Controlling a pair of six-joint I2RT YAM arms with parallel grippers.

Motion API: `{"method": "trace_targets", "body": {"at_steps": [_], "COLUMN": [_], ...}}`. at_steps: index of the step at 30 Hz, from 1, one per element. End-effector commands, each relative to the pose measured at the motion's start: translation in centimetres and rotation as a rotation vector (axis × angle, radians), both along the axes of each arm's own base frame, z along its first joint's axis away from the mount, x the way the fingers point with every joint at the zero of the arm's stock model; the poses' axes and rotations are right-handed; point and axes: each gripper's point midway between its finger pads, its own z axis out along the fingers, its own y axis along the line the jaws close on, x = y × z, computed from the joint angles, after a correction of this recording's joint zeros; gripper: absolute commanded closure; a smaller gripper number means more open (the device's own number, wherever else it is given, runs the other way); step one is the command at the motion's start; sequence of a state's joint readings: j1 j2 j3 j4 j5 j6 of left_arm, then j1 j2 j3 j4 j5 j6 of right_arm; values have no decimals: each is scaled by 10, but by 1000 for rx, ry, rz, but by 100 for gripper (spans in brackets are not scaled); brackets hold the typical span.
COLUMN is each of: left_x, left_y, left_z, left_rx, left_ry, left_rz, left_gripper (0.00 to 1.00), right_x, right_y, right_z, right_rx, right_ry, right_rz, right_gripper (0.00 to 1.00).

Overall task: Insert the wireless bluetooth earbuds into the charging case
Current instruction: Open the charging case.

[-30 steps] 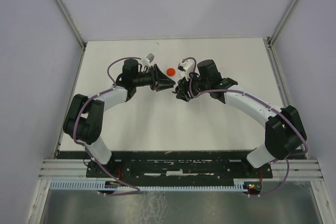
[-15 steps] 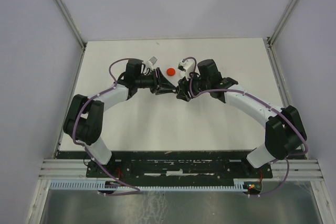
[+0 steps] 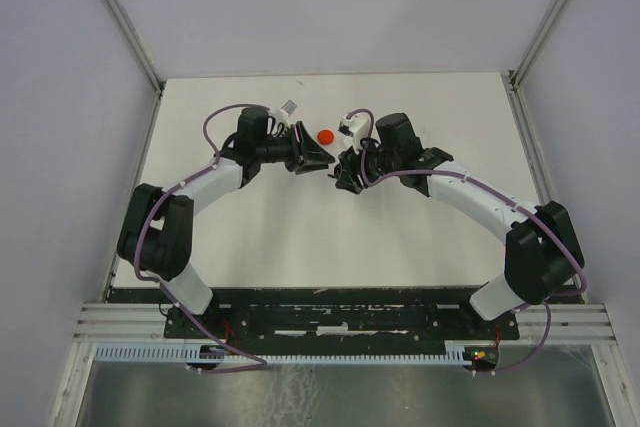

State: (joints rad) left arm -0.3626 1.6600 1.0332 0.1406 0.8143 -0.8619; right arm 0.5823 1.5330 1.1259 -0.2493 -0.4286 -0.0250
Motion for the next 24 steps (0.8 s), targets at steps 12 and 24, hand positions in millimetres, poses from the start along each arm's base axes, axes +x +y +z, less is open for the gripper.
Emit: {"method": "trace_targets", "body": {"at_steps": [12,24], "left_x": [-13,-16], "left_y": [-21,-23], "left_z": [41,42], "left_rx": [-49,-49], "left_ry": [-143,-146], "left_rz": [-86,-88], "left_gripper": [51,54], "right_x": [9,9], "right_y": [11,11], "right_z": [28,28], "right_rx": [52,53], "right_ry": [-73,-73], "right_rz": [28,28], "right_gripper": [59,59]}}
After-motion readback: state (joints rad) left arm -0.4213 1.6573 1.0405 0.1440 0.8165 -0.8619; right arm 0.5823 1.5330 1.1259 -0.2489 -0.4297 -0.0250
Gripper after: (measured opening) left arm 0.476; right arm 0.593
